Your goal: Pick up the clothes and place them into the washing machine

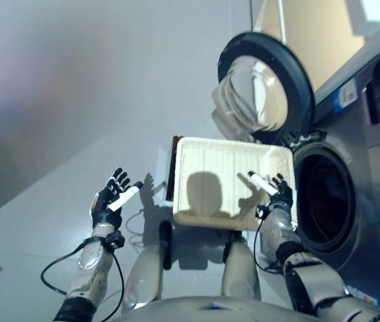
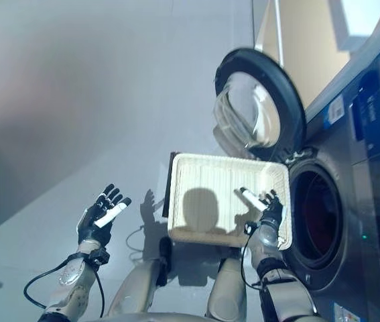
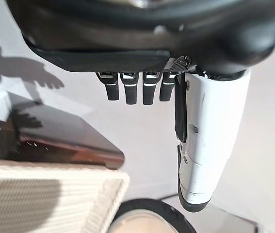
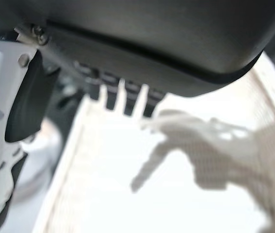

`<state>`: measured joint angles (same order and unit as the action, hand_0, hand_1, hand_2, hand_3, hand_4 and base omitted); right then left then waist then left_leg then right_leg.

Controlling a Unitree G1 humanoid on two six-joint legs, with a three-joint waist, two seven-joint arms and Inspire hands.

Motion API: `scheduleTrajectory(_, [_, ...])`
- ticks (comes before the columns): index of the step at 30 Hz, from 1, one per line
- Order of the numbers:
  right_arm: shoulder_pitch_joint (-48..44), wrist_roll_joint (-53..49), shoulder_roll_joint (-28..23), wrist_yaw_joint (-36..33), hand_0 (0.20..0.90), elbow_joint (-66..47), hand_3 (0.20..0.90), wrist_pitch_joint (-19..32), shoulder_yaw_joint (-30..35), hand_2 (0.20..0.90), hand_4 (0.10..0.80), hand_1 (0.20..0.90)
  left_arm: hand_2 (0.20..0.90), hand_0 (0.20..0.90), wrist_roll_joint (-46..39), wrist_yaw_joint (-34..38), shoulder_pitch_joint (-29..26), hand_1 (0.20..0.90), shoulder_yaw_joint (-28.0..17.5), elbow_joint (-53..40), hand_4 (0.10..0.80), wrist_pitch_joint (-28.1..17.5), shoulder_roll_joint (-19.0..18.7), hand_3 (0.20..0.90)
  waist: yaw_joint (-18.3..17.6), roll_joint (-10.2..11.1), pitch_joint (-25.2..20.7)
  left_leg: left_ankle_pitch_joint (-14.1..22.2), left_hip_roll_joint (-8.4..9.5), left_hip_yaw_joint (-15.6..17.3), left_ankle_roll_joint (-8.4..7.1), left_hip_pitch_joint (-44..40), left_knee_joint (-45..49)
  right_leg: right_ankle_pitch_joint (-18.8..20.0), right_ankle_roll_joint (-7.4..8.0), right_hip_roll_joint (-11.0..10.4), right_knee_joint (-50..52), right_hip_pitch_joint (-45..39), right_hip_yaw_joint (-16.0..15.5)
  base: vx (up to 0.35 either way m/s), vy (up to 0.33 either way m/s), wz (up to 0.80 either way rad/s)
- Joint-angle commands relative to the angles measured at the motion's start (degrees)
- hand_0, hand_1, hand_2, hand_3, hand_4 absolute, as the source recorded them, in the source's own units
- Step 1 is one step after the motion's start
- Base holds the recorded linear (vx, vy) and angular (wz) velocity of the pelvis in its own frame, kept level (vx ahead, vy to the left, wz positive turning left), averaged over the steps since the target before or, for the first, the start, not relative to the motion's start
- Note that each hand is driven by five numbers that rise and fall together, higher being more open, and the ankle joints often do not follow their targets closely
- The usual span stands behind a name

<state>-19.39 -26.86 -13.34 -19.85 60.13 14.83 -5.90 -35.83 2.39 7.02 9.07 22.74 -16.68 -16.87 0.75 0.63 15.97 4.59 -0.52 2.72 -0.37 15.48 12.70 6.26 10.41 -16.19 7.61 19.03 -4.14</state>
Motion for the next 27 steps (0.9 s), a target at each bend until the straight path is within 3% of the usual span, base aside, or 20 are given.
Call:
scheduleTrajectory(1, [2.9,8.9,-2.7,-0.3,0.9,-8.3,0.9,1.6,-1.0,0.9,0.8,0.9,0.9,0.9,4.2,0.0,0.1,0.9,-4.7,-2.8,0.8,-5.3,-0.7,0.9,0.0,0.8,-2.2,-4.3,-1.92,-1.4,-4.55,-1.5,-4.7,4.3,0.24,-0.4,-3.7,-2.5,-1.7,0.093,-0.033,0.0])
scheduleTrajectory(6, [10.1,10.7,-2.9,1.4,0.9,-14.2,0.9,2.7,0.1,0.9,0.8,0.9,0.9,0.9,8.5,1.3,0.0,0.9,-5.1,1.1,0.8,-4.9,0.4,0.9,-0.5,1.6,-4.4,-5.6,-3.31,-1.5,-4.99,-6.0,-8.0,4.1,0.47,0.9,-5.6,-6.6,-3.1,0.119,-0.033,0.01])
scheduleTrajectory(11, [16.1,4.4,0.2,4.1,0.9,-15.2,0.9,4.3,3.2,0.9,0.8,0.9,0.9,0.9,9.8,1.6,0.9,0.9,-5.9,3.4,0.8,-4.3,1.9,0.9,-1.1,1.7,-7.9,-7.2,-4.5,-0.6,-5.54,-12.1,-13.6,3.7,0.75,2.3,-7.9,-11.0,-4.1,0.126,0.0,-0.03])
scheduleTrajectory(20, [18.5,3.4,2.6,3.9,0.9,-13.0,0.9,3.8,3.3,0.9,0.8,0.9,0.9,0.9,10.8,2.3,0.6,0.9,-6.4,6.0,0.8,-4.0,3.3,0.9,-1.6,2.1,-12.0,-7.6,-5.49,1.2,-6.1,-16.9,-17.3,3.2,0.96,3.8,-11.2,-15.2,-4.8,0.068,-0.001,-0.07])
scheduleTrajectory(27, [18.1,4.5,3.0,3.8,0.9,-12.2,0.9,3.5,1.8,0.9,0.8,0.9,0.9,0.9,10.6,3.2,0.7,0.9,-6.7,7.1,0.8,-3.9,4.1,0.9,-1.6,2.8,-13.0,-5.9,-6.08,1.4,-5.7,-20.0,-15.4,1.2,0.19,4.6,-9.0,-17.8,-3.2,0.077,-0.014,-0.09])
